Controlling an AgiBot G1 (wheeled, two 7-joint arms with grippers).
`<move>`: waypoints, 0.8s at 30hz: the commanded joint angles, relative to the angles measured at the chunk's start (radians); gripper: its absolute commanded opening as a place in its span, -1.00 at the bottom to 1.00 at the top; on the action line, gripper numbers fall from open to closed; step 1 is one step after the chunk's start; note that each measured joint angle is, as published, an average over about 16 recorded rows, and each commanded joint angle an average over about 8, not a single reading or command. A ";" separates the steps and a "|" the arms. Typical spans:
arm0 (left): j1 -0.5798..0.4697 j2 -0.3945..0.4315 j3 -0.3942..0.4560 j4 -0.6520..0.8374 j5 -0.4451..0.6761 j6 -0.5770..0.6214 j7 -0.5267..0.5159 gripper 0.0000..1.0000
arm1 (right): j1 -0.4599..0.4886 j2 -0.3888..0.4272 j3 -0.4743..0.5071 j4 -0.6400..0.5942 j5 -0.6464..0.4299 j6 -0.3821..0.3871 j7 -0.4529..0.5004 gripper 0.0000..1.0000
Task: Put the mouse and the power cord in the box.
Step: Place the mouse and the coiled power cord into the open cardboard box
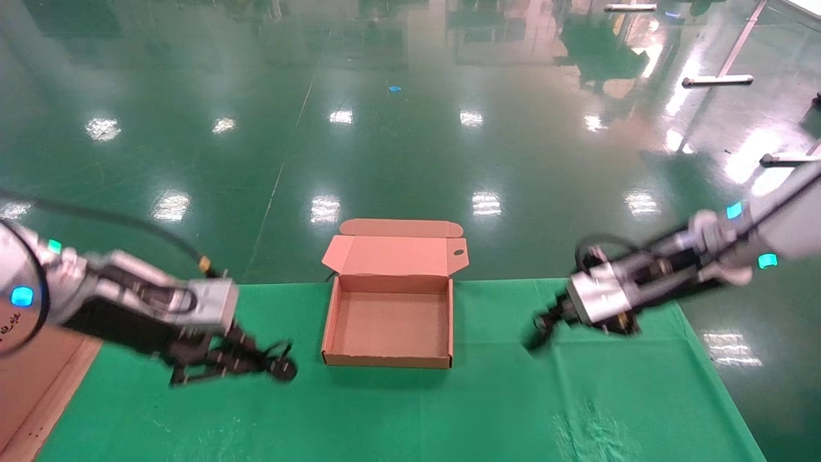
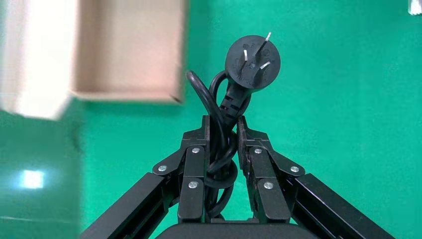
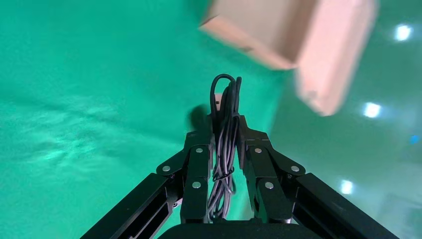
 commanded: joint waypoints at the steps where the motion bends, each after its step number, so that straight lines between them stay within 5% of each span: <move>1: -0.040 0.011 -0.001 -0.009 -0.001 0.016 -0.004 -1.00 | 0.036 -0.010 0.005 0.010 0.007 -0.016 0.016 -1.00; 13: -0.053 0.167 -0.025 0.002 -0.024 -0.358 -0.027 -1.00 | 0.042 -0.144 -0.001 0.142 0.045 0.077 0.158 -1.00; 24: -0.005 0.205 -0.035 -0.010 -0.043 -0.445 -0.007 -1.00 | -0.050 -0.146 -0.121 0.367 0.126 0.201 0.314 -1.00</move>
